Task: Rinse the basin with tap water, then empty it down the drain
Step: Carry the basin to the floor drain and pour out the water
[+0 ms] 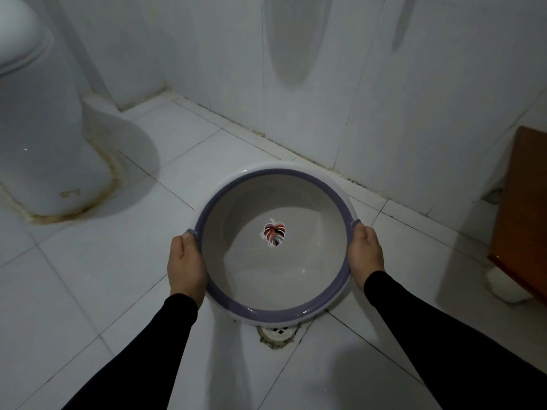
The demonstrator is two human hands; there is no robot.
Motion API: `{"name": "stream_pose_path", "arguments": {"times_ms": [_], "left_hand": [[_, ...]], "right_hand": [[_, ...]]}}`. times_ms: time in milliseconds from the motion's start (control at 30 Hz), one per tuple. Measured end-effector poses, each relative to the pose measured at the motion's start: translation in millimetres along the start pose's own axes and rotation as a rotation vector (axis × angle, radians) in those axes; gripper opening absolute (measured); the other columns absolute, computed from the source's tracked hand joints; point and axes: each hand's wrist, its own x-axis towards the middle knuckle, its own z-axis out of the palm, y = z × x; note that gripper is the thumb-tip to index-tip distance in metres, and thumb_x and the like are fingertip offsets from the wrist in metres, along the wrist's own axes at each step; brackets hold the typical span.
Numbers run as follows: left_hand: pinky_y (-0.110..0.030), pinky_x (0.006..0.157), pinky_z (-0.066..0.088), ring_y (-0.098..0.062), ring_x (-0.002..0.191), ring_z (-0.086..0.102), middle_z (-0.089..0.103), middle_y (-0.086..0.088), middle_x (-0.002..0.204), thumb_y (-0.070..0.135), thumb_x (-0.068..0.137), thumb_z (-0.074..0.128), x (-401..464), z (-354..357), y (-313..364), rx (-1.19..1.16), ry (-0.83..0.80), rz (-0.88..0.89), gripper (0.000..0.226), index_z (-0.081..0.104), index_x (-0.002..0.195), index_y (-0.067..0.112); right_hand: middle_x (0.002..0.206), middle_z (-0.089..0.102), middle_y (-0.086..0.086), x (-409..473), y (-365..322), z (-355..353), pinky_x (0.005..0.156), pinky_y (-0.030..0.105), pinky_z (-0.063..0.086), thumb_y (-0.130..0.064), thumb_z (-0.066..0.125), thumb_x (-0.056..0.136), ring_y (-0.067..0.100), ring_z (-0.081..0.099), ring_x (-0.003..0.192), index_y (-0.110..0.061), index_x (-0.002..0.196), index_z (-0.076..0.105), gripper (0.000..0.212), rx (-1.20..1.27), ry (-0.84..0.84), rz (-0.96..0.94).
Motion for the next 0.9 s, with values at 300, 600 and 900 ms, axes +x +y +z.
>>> {"name": "stream_pose_path", "arguments": {"times_ms": [300, 600, 900], "left_hand": [[-0.023, 0.06, 0.034, -0.006, 0.073, 0.046, 0.052, 0.006, 0.082, 0.038, 0.099, 0.031, -0.8, -0.9, 1.5, 0.017, 0.005, -0.006, 0.034, 0.054, 0.096, 0.013], [-0.027, 0.063, 0.035, -0.007, 0.074, 0.046, 0.052, 0.005, 0.083, 0.04, 0.098, 0.03, -1.1, -1.6, 1.2, 0.028, 0.001, 0.002, 0.036, 0.054, 0.097, 0.013], [-0.031, 0.063, 0.035, -0.009, 0.071, 0.044, 0.052, 0.003, 0.081, 0.038, 0.097, 0.029, -2.2, -2.4, 2.8, 0.034, 0.0, -0.001, 0.038, 0.054, 0.089, 0.012]], "right_hand": [[0.106, 0.051, 0.003, -1.1, 0.5, -0.2, 0.08, 0.031, 0.036, -0.044, 0.03, 0.098, 0.022, 0.049, 0.097, -0.022, 0.107, 0.046, 0.028, 0.014, 0.001, 0.001], [0.108, 0.051, 0.002, -2.8, -0.9, -0.6, 0.081, 0.032, 0.037, -0.043, 0.03, 0.097, 0.022, 0.049, 0.098, -0.022, 0.109, 0.049, 0.03, 0.03, 0.018, 0.02], [0.113, 0.053, 0.005, -5.7, -4.2, -0.6, 0.082, 0.03, 0.035, -0.037, 0.026, 0.099, 0.022, 0.048, 0.099, -0.019, 0.107, 0.055, 0.036, 0.041, 0.047, 0.004]]}}
